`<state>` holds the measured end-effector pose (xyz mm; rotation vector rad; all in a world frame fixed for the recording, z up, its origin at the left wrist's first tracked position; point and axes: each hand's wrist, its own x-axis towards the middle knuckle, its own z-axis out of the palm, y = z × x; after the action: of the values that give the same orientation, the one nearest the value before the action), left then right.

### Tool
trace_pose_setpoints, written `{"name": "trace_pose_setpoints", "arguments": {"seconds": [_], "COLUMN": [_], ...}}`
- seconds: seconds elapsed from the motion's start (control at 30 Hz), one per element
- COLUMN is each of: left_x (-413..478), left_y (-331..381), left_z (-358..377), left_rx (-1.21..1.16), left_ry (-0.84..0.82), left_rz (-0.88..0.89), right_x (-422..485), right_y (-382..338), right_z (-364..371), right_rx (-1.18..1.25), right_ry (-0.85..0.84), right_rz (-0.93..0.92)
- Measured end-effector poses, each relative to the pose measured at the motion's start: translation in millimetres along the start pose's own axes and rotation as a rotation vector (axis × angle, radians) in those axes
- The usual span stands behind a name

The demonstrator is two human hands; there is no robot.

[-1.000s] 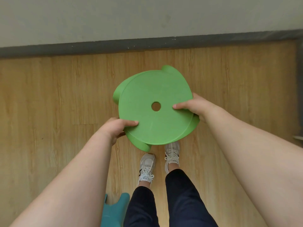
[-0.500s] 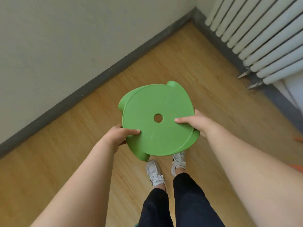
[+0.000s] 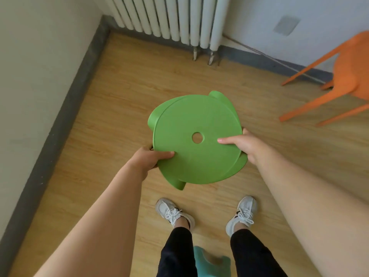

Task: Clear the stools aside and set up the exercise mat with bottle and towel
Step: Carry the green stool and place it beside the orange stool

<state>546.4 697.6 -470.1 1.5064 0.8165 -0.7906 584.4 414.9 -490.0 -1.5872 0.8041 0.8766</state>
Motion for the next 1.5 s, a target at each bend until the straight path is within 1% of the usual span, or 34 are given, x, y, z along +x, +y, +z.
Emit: {"name": "trace_pose_setpoints", "arguments": {"seconds": [0.13,0.3,0.43,0.6,0.7,0.83,0.9,1.07,1.4,1.5], "left_x": [-1,0,3,6,4,3,7,28,109,134], "left_y": [11,24,35,45,48,55,63,93,205,240], "left_z": [87,177,242,342,392,446,464,474,431,415], "left_rx": [0.096,0.241,0.323,0.441,0.466,0.489,0.489,0.455,0.430,0.426], "left_ry": [-0.048,-0.113,-0.194,-0.310,-0.340,-0.354,-0.352,-0.318,-0.234,-0.206], "left_rz": [0.003,0.004,0.000,-0.001,0.003,-0.015,-0.018,-0.025,-0.061,-0.052], "right_x": [-8,-21,-32,-52,-58,-64,-61,-37,48,73], "right_y": [33,75,107,161,181,191,185,148,20,-19], "right_z": [-85,-172,-228,-306,-343,-389,-407,-424,-397,-390], "right_rx": [0.090,0.194,0.279,0.390,0.449,0.504,0.518,0.504,0.430,0.420], "right_ry": [0.037,0.094,0.153,0.265,0.299,0.317,0.325,0.321,0.289,0.267], "right_rz": [0.032,0.049,0.059,0.056,0.059,0.059,0.060,0.030,0.071,0.055]}}
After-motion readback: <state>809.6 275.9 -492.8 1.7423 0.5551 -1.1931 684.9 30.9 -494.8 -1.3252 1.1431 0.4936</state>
